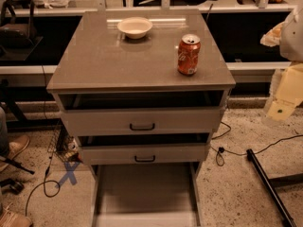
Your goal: Place coke can into bottom drawer
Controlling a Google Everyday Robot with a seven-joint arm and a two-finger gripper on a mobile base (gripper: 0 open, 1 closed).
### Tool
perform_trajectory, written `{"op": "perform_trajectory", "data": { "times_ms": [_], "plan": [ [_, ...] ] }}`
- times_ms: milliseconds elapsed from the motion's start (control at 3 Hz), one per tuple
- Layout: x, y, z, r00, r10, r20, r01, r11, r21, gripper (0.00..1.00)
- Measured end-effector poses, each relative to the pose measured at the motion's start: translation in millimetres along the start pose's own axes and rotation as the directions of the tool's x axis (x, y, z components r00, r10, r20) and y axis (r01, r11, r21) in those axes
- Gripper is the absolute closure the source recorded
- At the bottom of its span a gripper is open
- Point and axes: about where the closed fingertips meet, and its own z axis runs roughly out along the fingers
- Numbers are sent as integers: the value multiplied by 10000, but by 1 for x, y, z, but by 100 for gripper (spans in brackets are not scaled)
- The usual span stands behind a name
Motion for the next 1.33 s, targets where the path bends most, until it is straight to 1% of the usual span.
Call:
{"op": "perform_trajectory", "data": {
  "times_ms": [333,667,1000,1333],
  "plan": [
    [0,0,0,10000,0,0,0,10000,0,0],
    [-6,-16,5,9981,343,519,-354,9991,218,0],
    [-27,-62,23,9742,1367,1795,-1418,9898,155,0],
    [-61,-117,51,9150,2443,3212,-2544,9670,-108,0]
  ]
}}
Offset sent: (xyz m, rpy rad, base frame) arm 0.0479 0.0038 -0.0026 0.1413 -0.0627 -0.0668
